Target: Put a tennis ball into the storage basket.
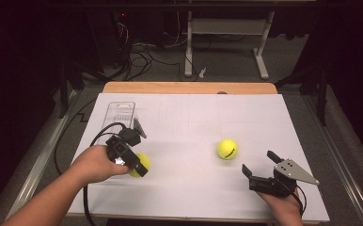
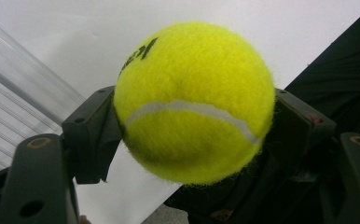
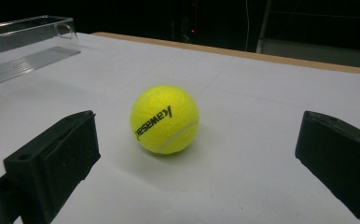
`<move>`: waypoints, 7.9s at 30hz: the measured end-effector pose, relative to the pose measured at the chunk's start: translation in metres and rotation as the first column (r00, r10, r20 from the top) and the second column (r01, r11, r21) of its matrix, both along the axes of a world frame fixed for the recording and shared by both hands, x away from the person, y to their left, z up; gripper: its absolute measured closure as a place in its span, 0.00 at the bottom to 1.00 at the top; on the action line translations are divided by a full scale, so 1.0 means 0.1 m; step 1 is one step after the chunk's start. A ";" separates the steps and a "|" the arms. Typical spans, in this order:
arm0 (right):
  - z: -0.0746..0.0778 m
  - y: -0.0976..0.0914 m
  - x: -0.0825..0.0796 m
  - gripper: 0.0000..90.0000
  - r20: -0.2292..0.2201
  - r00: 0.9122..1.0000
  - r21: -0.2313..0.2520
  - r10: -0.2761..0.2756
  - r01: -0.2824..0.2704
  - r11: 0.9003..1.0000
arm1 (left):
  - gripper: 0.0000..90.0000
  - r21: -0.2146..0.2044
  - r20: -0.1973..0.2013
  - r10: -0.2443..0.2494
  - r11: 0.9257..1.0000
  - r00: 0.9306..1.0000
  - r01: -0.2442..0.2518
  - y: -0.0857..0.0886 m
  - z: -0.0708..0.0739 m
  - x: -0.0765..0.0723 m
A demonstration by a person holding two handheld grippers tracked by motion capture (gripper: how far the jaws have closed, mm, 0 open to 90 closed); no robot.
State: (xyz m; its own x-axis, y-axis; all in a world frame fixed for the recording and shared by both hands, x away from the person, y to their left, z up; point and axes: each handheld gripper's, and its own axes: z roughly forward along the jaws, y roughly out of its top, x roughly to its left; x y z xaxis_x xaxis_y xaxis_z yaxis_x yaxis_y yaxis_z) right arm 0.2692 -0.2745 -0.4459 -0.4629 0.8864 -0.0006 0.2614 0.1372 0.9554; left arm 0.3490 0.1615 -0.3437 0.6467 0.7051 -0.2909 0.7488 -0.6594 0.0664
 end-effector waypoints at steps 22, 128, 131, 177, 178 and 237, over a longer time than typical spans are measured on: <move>0.01 -0.01 -0.01 0.00 0.006 1.000 0.003 -0.002 0.002 1.000 | 0.29 -0.031 -0.017 0.131 0.991 0.991 -0.131 0.44 0.14 0.20; -0.01 -0.01 -0.01 0.00 -0.001 1.000 0.004 0.009 -0.009 1.000 | 0.29 0.163 0.031 0.363 0.917 0.931 -0.363 0.74 -0.20 1.09; -0.01 -0.01 -0.01 0.00 -0.001 1.000 0.005 0.009 -0.009 1.000 | 0.29 0.166 0.031 0.371 0.914 0.928 -0.371 0.73 -0.21 1.10; 0.00 0.00 -0.01 0.00 0.002 1.000 -0.003 0.011 -0.011 1.000 | 0.01 0.083 0.058 0.304 0.948 0.951 -0.308 0.65 -0.03 0.91; 0.00 0.00 -0.01 0.00 0.002 1.000 -0.003 0.012 -0.012 1.000 | 0.01 0.084 0.058 0.295 0.951 0.954 -0.299 0.64 -0.02 0.90; 0.00 0.04 -0.01 0.00 0.010 1.000 -0.006 0.019 -0.019 1.000 | 0.02 0.008 0.073 0.026 1.000 0.997 -0.026 -0.39 0.02 0.21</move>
State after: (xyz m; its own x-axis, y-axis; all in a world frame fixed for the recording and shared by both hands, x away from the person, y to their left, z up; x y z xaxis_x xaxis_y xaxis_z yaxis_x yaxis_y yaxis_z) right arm 0.2678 -0.2703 -0.4457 -0.4798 0.8773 -0.0105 0.2489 0.1476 0.9572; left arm 0.3698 0.1226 -0.3416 0.6475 0.7242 -0.2370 0.7590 -0.6407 0.1159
